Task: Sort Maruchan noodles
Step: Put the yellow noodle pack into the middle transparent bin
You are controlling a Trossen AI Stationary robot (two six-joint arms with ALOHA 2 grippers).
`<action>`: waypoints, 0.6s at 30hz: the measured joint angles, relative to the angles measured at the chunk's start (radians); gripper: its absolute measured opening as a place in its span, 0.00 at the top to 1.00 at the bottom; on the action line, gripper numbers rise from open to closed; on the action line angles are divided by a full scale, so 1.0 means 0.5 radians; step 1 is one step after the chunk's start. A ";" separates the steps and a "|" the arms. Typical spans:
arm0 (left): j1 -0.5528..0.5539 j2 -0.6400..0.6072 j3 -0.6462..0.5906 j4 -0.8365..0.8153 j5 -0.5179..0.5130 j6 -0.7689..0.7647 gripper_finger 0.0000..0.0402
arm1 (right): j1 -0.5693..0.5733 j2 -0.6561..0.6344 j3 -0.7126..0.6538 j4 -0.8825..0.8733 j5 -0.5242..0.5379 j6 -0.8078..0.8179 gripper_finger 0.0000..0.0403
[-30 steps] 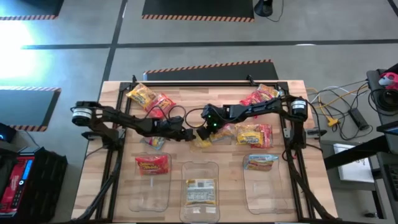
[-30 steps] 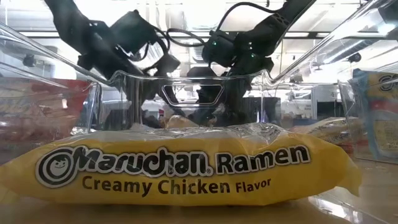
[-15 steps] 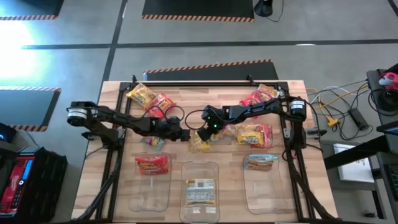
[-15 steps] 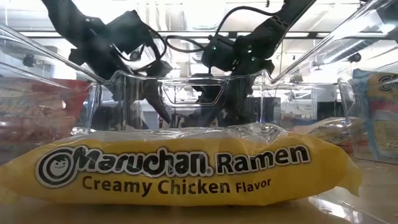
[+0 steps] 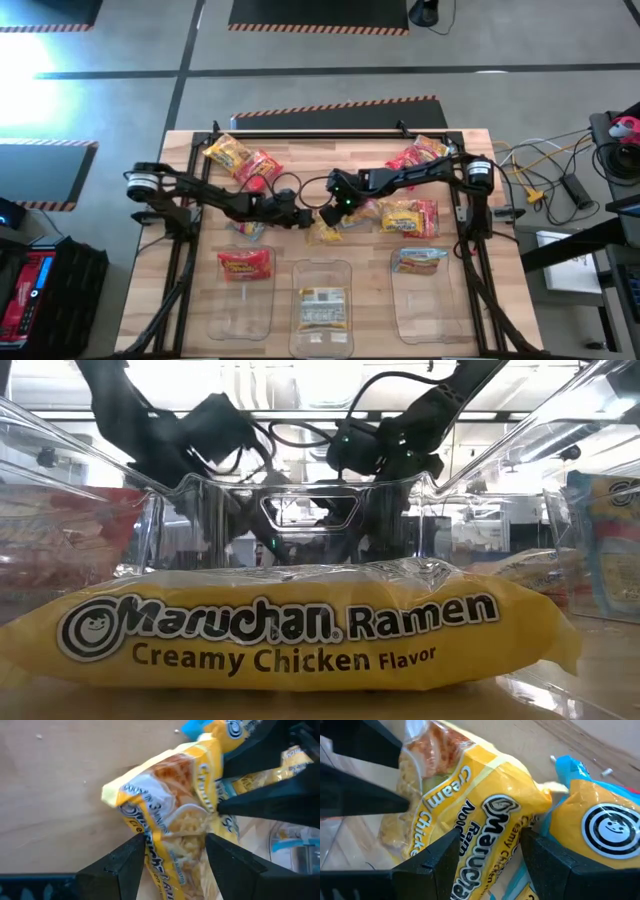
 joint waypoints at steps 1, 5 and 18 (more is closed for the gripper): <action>0.000 0.033 -0.001 0.049 0.002 -0.003 0.52 | 0.000 -0.001 0.000 -0.015 0.000 -0.001 0.51; 0.001 0.144 0.002 0.198 0.014 -0.033 0.52 | 0.000 -0.004 0.001 -0.053 0.000 -0.004 0.51; 0.001 0.215 -0.023 0.449 0.045 -0.010 0.53 | -0.001 -0.002 0.000 -0.065 0.013 -0.048 0.51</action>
